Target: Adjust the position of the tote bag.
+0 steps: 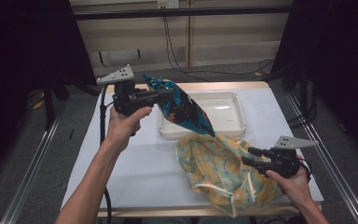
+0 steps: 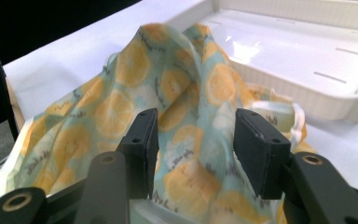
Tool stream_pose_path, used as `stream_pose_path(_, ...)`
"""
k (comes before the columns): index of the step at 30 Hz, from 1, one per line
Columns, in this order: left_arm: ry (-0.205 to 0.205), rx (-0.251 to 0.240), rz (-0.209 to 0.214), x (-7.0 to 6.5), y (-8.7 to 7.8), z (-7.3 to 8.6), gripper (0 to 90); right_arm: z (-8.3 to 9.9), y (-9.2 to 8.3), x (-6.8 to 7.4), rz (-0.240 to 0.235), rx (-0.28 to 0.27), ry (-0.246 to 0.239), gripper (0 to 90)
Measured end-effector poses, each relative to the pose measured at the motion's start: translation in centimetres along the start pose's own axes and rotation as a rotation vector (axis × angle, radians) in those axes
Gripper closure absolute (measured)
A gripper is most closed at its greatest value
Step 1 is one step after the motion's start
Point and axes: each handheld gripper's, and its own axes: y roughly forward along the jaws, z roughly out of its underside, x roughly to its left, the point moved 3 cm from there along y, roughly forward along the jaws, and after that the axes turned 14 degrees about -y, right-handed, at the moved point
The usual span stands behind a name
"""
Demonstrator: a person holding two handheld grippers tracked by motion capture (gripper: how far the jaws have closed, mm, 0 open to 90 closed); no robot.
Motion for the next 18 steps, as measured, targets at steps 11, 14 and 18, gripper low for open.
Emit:
stream_pose_path(11, -0.007, 0.018, -0.050, 2.3, 0.3, -0.8, 89.3, -1.2, 2.2, -1.5, 0.032, 0.032, 0.002, 46.0)
stream_pose_path(14, -0.002, 0.027, -0.045, 2.7, 0.6, -1.0, 89.3, -0.8, 3.4, -1.9, 0.026, 0.069, 0.011, 45.7)
stream_pose_path(18, 0.000, 0.043, -0.054, 3.3, 1.2, -1.4, 89.3, -0.1, 4.5, -1.8, -0.007, 0.115, 0.010, 61.7)
